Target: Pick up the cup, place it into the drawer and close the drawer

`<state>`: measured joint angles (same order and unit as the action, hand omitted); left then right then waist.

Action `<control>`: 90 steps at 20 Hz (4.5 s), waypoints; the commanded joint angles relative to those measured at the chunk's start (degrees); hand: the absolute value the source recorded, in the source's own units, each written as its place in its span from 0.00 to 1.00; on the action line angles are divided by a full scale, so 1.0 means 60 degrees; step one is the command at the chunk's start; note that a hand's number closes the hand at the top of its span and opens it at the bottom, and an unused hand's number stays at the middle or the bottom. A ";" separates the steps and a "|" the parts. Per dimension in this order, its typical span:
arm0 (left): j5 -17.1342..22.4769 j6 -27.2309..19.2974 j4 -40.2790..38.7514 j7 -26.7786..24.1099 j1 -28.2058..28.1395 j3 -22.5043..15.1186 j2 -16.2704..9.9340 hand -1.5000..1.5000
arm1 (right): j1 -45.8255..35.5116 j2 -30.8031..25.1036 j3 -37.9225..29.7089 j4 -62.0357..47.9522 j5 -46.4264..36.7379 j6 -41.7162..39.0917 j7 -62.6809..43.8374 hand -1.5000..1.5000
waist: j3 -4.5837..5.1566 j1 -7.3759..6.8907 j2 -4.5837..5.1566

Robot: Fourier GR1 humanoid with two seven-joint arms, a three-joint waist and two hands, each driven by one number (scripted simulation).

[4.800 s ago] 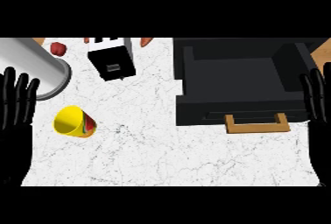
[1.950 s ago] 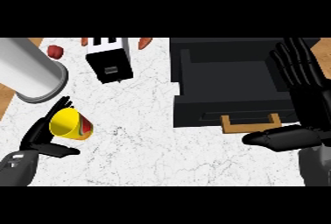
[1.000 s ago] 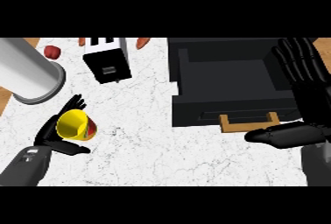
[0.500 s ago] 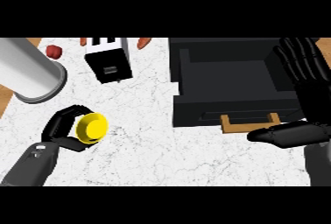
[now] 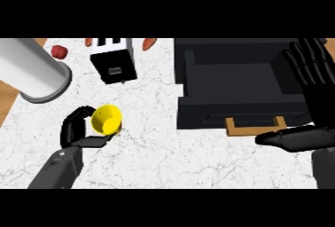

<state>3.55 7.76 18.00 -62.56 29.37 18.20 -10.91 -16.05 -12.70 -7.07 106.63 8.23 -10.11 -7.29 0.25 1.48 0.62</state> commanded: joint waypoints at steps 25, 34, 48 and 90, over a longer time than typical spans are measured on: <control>0.0829 -0.3084 0.4674 0.6436 0.5141 -0.3050 0.1814 1.00 | 0.0543 0.0348 0.0076 -0.0013 -0.0609 0.0220 0.0587 0.00 | -0.0046 -0.0069 -0.0107; 0.1620 -0.4798 0.1895 0.7670 0.7296 -0.4182 0.1818 1.00 | -0.0174 0.0074 -0.0161 -0.0295 -0.0141 -0.0002 0.0218 0.00 | -0.0054 0.0400 0.0015; 0.2317 -0.3838 -0.0184 0.8786 0.8060 -0.6237 0.1818 1.00 | -0.1316 0.0046 0.0272 -0.1011 -0.0170 -0.0358 0.0339 0.00 | -0.0067 0.1377 0.0307; 0.5774 -0.3267 0.2137 0.5125 0.5390 -0.5346 0.1244 0.00 | -0.1848 -0.0746 0.4570 -0.8088 -0.6288 -0.1401 0.2686 1.00 | -0.0065 -0.0981 -0.0014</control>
<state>38.43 -12.69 27.92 -31.87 64.05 -13.68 -2.06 -22.53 -18.75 20.61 71.05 -25.72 -21.77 4.85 -0.08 -2.27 0.49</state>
